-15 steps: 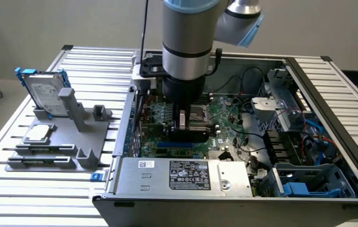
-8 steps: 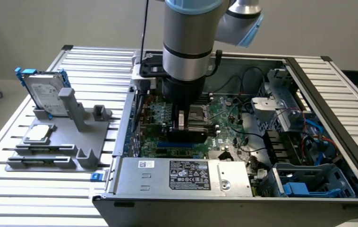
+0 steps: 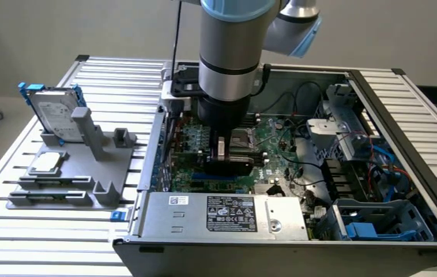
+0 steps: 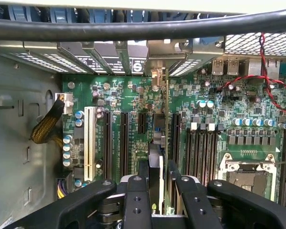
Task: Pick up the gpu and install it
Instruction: 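Insert the gpu into the slot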
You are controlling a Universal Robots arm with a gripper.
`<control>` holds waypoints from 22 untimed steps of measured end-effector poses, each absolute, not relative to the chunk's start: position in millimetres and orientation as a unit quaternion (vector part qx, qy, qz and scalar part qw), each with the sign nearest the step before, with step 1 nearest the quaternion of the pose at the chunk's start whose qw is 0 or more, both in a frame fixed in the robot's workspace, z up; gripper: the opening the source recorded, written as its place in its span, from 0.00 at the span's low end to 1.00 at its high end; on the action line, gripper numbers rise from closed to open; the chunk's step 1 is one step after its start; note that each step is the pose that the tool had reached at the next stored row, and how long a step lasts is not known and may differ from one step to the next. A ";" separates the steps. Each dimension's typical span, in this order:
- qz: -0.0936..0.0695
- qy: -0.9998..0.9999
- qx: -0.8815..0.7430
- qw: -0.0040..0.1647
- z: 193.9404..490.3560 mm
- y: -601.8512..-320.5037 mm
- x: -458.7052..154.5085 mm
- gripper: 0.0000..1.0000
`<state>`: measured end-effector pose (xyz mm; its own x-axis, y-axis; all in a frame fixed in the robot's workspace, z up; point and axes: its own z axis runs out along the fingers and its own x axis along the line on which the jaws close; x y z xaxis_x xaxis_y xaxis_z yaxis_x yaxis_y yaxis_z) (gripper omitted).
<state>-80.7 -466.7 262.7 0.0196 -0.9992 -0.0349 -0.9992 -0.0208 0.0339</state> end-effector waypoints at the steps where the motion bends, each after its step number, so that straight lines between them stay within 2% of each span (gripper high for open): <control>1: 0.025 0.700 -0.714 0.000 262.2 -466.7 -80.7 0.27; 22: 0.031 0.700 -0.714 -0.009 258.7 -467.1 -78.1 0.27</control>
